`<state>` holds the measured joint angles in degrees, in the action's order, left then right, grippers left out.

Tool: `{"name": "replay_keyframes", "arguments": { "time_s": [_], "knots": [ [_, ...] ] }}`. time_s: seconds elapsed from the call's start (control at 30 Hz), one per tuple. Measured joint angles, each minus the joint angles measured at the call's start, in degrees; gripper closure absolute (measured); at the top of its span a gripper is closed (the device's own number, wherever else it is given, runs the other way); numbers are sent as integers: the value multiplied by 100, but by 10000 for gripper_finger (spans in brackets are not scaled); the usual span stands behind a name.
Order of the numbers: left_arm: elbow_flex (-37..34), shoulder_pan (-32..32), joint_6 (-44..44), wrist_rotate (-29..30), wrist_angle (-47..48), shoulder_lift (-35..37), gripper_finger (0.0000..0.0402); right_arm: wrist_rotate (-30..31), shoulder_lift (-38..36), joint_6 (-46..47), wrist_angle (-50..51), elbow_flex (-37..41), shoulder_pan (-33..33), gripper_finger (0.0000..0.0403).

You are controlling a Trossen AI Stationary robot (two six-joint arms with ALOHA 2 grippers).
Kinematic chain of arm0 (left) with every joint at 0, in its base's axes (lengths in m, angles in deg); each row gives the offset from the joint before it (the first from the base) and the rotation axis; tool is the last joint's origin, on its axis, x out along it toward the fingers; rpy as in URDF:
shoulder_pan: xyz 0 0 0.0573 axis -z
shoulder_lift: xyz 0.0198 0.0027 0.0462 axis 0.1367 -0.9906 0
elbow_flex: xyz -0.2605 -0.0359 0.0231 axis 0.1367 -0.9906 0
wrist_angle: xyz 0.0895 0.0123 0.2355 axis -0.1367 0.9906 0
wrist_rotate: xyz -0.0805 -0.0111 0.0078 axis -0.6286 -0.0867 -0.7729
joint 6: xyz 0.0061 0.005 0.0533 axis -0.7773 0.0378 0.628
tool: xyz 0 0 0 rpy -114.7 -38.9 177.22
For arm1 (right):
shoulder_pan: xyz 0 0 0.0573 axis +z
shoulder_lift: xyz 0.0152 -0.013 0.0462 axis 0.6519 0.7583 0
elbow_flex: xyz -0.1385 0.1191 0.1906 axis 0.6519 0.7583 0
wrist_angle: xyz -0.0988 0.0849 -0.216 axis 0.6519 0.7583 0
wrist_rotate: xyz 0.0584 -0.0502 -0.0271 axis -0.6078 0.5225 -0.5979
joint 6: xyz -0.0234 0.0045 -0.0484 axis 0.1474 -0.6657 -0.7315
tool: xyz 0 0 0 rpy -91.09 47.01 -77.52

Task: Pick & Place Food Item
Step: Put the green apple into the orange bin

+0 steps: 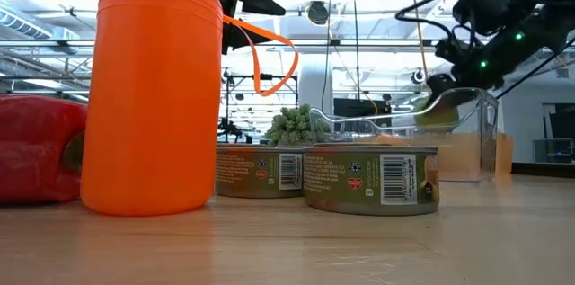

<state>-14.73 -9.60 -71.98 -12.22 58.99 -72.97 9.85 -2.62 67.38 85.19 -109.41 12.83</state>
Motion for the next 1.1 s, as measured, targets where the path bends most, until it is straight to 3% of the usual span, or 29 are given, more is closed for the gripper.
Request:
{"name": "replay_keyframes", "arguments": {
  "time_s": [0.13,0.43,0.8,1.1],
  "knots": [
    [0,28,-17,1,25,0,61,-1026,59,489,368,0,-289,98],
    [0,35,7,4,85,0,62,-2246,562,662,425,-2,-941,98],
    [0,35,6,4,86,0,62,-2229,1306,349,-420,-19,-1161,94],
    [0,35,0,4,86,0,62,-2221,1300,289,-562,-12,-1157,41]
  ]
}}
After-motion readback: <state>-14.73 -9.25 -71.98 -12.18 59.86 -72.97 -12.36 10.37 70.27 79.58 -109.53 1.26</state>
